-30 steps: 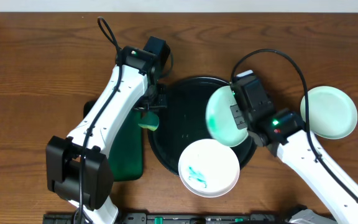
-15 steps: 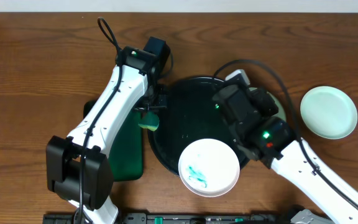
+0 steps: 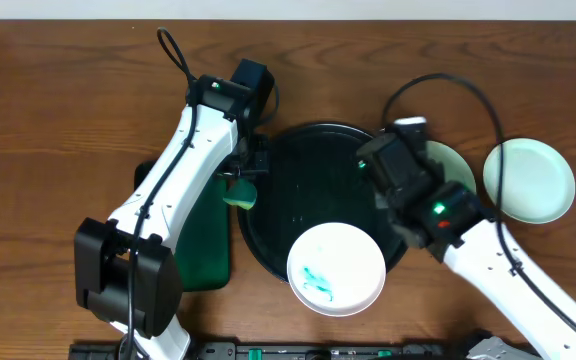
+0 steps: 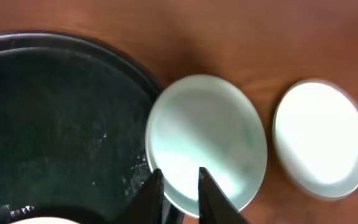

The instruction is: Clean dirty plates on tray and stack at the side

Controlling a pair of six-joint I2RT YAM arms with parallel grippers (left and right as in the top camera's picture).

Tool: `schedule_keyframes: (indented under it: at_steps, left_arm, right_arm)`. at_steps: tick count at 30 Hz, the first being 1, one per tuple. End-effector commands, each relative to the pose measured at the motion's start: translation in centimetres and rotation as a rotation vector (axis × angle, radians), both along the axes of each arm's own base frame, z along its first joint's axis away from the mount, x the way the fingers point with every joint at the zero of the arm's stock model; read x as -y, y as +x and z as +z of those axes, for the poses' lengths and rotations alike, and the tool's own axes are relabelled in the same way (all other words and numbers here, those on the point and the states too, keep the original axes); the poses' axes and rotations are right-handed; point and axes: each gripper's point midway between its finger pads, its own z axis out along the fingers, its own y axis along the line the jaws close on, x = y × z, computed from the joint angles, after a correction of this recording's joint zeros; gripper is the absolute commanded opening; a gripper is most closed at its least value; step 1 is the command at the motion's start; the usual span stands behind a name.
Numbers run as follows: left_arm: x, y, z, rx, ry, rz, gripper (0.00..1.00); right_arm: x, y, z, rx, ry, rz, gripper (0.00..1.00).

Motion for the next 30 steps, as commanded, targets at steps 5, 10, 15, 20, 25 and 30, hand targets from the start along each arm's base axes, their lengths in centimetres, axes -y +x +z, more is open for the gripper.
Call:
schedule_keyframes:
  at_steps: [5,10,15,20,25,30]
  left_arm:
    - [-0.5,-0.2,-0.7,-0.021,0.023,0.002,0.07]
    - [-0.5,-0.2,-0.6,-0.021,0.023,0.002,0.07]
    - [-0.5,-0.3,-0.7,-0.026,0.022,-0.010,0.07]
    - [-0.5,-0.3,-0.7,-0.026,0.022,-0.010,0.07]
    - [-0.5,-0.3,-0.6,-0.026,0.022,-0.014,0.07]
    - [-0.5,-0.4,-0.6,-0.030,0.020,-0.014,0.08]
  right_arm:
    - [7.1,-0.7,-2.2,-0.134,0.391,-0.511,0.79]
    - [11.6,-3.0,-3.4,-0.244,0.405,-0.663,0.49]
    - [10.9,-3.3,-3.7,-0.321,0.422,-0.513,0.84]
    - [10.4,-3.2,-3.7,-0.331,0.433,-0.486,0.68]
    - [9.4,-2.8,-3.5,-0.338,0.475,-0.422,0.53]
    - [9.4,-1.9,-3.2,-0.304,0.463,-0.380,0.24]
